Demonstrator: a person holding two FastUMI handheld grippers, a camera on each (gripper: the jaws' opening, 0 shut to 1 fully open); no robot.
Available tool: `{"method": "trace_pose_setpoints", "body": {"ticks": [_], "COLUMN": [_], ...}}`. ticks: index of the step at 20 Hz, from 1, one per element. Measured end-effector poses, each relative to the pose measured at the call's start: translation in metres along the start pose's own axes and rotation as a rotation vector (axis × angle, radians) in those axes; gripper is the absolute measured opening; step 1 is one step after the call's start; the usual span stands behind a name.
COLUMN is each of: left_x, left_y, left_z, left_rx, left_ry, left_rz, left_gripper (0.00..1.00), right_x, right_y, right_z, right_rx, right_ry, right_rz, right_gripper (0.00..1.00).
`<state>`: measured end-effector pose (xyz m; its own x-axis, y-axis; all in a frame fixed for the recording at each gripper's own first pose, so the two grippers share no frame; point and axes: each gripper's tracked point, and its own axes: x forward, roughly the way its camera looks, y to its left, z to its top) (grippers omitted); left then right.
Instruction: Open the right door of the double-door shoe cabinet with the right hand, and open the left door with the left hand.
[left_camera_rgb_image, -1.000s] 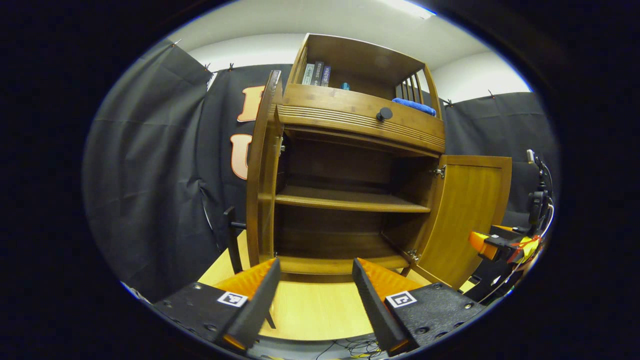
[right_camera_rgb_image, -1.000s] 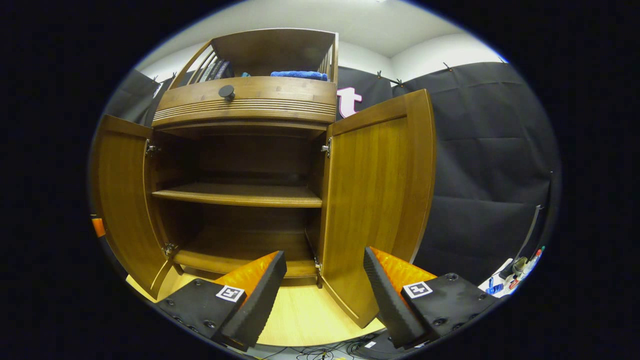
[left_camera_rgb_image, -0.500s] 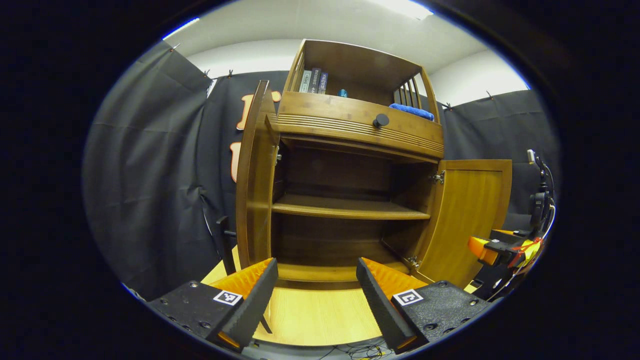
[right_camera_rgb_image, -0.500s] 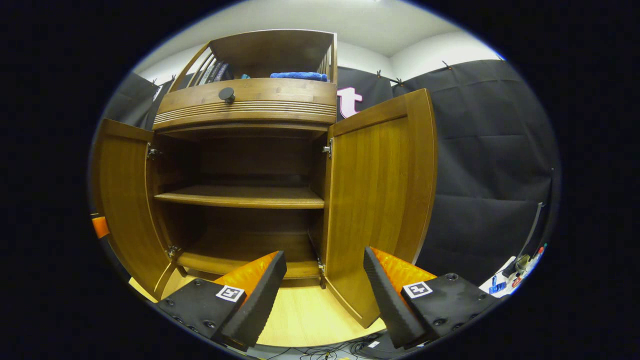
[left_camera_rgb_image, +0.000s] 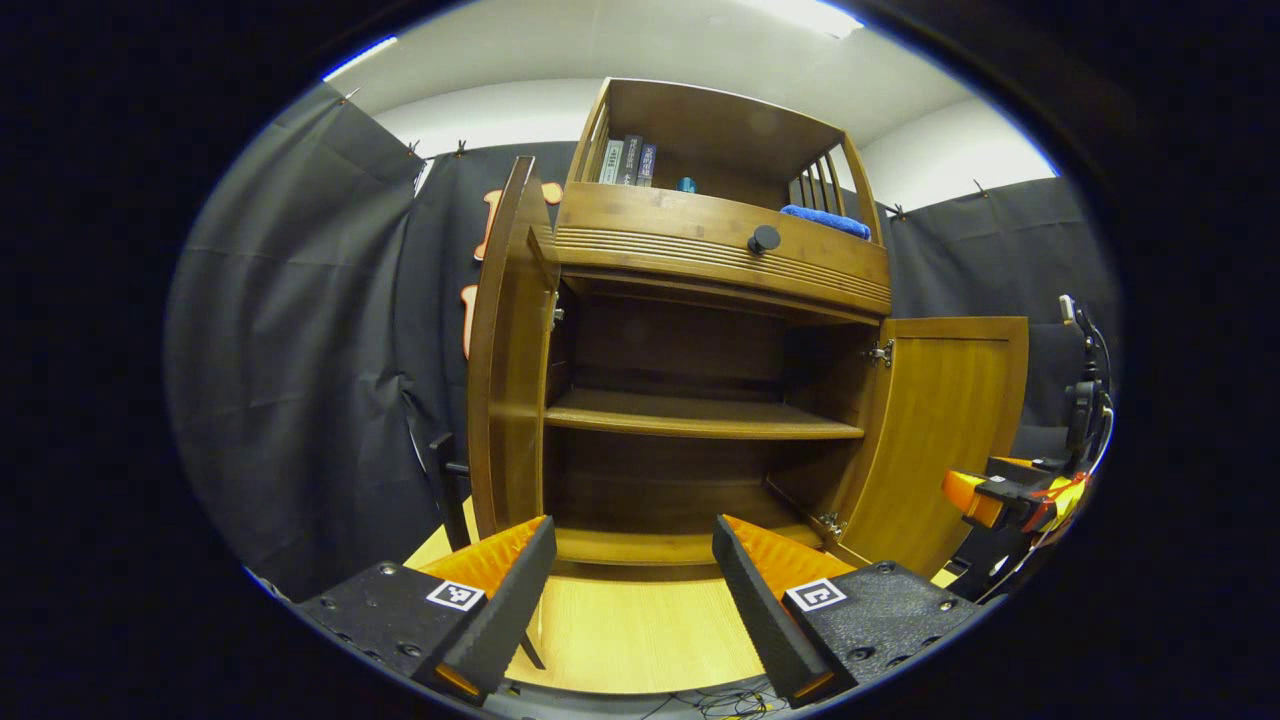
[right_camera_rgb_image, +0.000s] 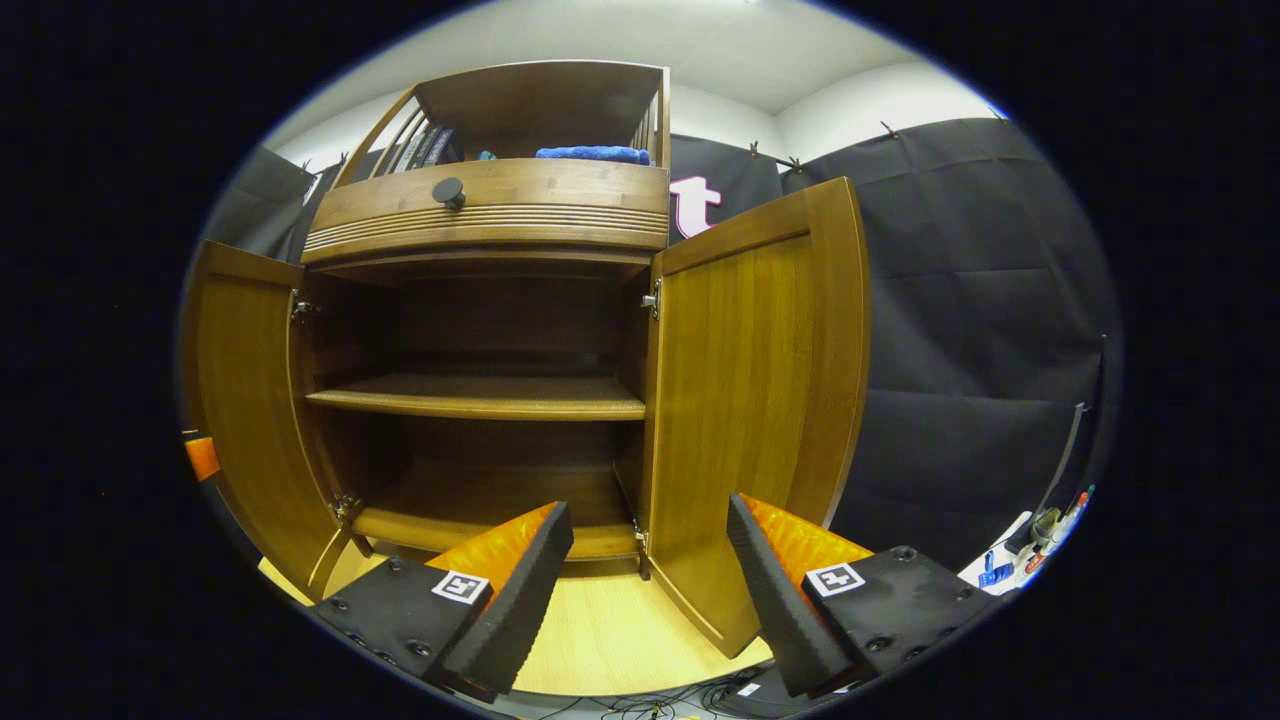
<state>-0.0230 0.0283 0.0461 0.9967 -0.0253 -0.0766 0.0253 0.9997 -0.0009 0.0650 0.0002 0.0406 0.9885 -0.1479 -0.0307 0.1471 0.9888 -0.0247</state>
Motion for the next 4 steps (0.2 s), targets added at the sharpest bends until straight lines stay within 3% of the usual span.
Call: {"method": "trace_pose_setpoints", "body": {"ticks": [4], "left_x": [0.0039], "left_y": [-0.0025], "left_z": [0.0022], "left_rx": [0.008], "left_ry": [-0.009], "left_rz": [-0.007], "left_gripper": [0.92], "right_x": [0.0004], "right_y": [-0.002], "right_z": [-0.0001], "right_rx": [0.0], "right_ry": [0.002], "right_rz": [-0.004], "right_gripper": [0.94]}}
